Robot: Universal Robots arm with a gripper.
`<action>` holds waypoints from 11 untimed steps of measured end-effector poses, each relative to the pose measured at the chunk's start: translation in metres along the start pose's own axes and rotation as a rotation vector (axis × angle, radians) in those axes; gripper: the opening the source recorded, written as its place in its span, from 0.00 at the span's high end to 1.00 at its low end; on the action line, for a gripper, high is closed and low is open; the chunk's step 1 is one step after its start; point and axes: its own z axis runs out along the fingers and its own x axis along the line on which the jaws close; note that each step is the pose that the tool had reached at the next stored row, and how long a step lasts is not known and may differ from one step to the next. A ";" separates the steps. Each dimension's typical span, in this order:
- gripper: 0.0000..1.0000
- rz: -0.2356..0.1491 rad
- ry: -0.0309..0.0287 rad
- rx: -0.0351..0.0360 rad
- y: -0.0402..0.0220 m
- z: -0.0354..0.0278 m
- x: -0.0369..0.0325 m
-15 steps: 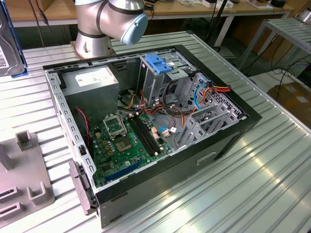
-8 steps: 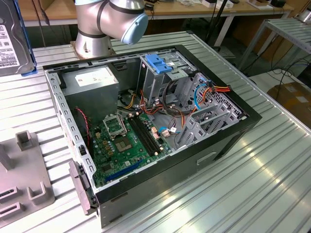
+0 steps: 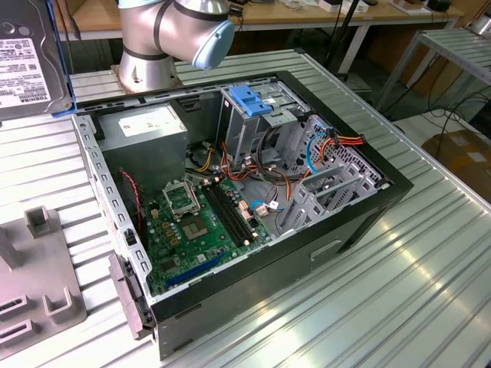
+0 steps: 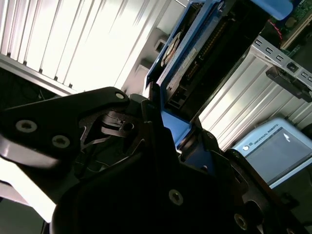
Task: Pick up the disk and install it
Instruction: 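Pick up the disk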
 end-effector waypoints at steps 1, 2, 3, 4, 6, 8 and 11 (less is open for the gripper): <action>0.63 0.000 0.0001 -0.0001 -0.0018 0.0000 0.0000; 0.63 0.000 0.0001 -0.0001 -0.0048 0.0000 0.0000; 0.63 0.000 0.0000 0.0000 -0.0077 0.0001 0.0000; 0.63 0.000 0.0000 0.0000 -0.0103 0.0001 0.0000; 0.63 0.000 0.0001 -0.0001 -0.0171 0.0002 0.0000; 0.63 0.000 0.0000 0.0000 -0.0213 0.0003 -0.0001; 0.63 0.000 0.0000 0.0000 -0.0290 0.0003 -0.0001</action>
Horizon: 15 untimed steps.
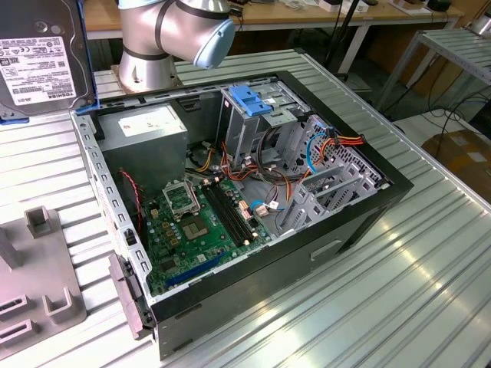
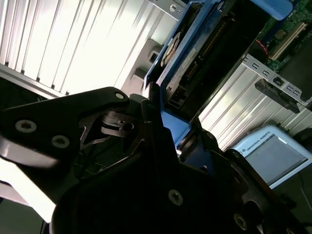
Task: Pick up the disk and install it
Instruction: 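Pick up the disk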
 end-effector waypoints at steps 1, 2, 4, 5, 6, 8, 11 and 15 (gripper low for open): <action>0.63 0.000 -0.0001 0.0001 -0.0023 0.0001 0.0000; 0.63 0.000 0.0000 0.0000 -0.0054 0.0001 0.0000; 0.63 0.000 0.0000 0.0000 -0.0107 0.0001 0.0000; 0.63 0.000 0.0000 -0.0001 -0.0129 0.0001 0.0000; 0.63 0.000 0.0000 -0.0001 -0.0160 0.0001 0.0000; 0.63 0.000 0.0000 0.0000 -0.0206 0.0002 0.0000; 0.63 0.000 -0.0001 0.0000 -0.0296 0.0004 -0.0001; 0.63 0.000 0.0000 -0.0001 -0.0408 0.0005 -0.0001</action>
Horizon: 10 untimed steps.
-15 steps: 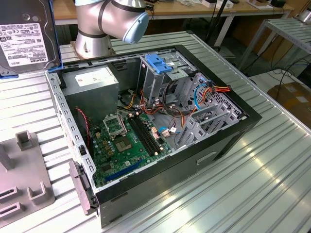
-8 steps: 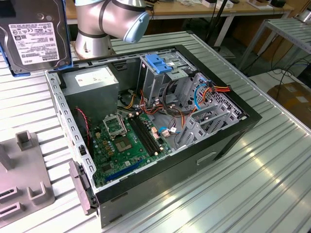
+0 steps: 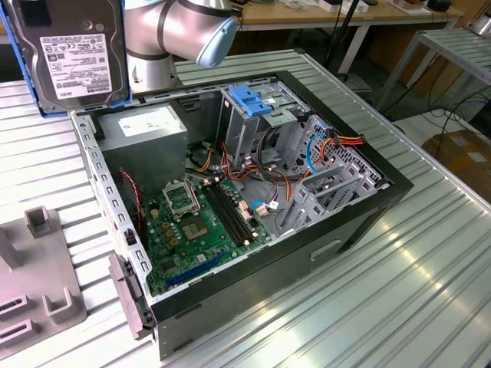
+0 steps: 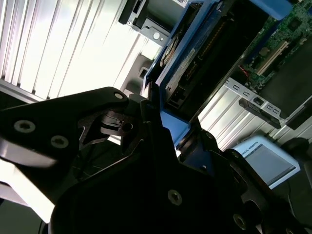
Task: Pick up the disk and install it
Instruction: 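Pick up the disk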
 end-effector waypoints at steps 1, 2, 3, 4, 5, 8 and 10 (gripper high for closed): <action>0.63 0.000 -0.0001 0.0000 -0.0034 0.0001 0.0000; 0.63 0.000 -0.0001 0.0001 -0.0056 0.0001 0.0000; 0.63 0.000 -0.0001 0.0001 -0.0084 0.0001 0.0000; 0.63 0.000 -0.0001 0.0001 -0.0110 0.0002 0.0000; 0.63 0.000 0.0000 0.0000 -0.0146 0.0002 0.0000; 0.63 0.000 0.0000 0.0000 -0.0231 0.0003 -0.0001; 0.63 0.000 0.0000 0.0000 -0.0288 0.0005 0.0001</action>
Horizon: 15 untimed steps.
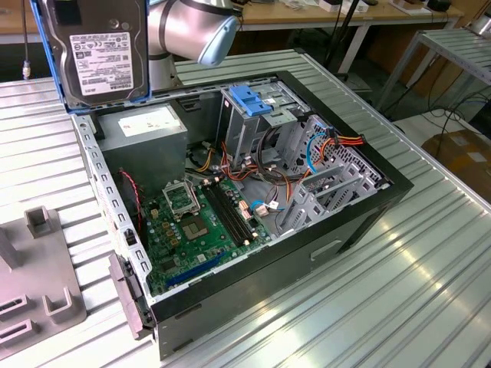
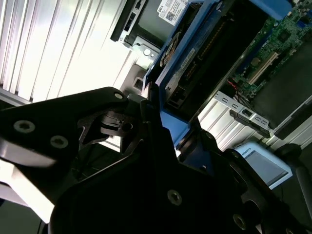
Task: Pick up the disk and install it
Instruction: 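Pick up the disk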
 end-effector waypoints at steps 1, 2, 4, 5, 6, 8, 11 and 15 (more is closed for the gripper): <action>0.63 0.000 -0.0001 0.0001 -0.0047 0.0002 0.0007; 0.63 0.000 -0.0001 0.0001 -0.0068 0.0003 0.0020; 0.63 0.000 -0.0001 0.0001 -0.0086 0.0003 0.0052; 0.63 0.000 -0.0001 0.0001 -0.0093 0.0004 0.0067; 0.63 0.000 0.0000 0.0000 -0.0101 0.0004 0.0088; 0.63 0.000 0.0000 0.0000 -0.0112 0.0003 0.0117; 0.63 0.000 0.0000 0.0001 -0.0133 0.0004 0.0174; 0.63 0.000 -0.0001 0.0001 -0.0164 0.0005 0.0262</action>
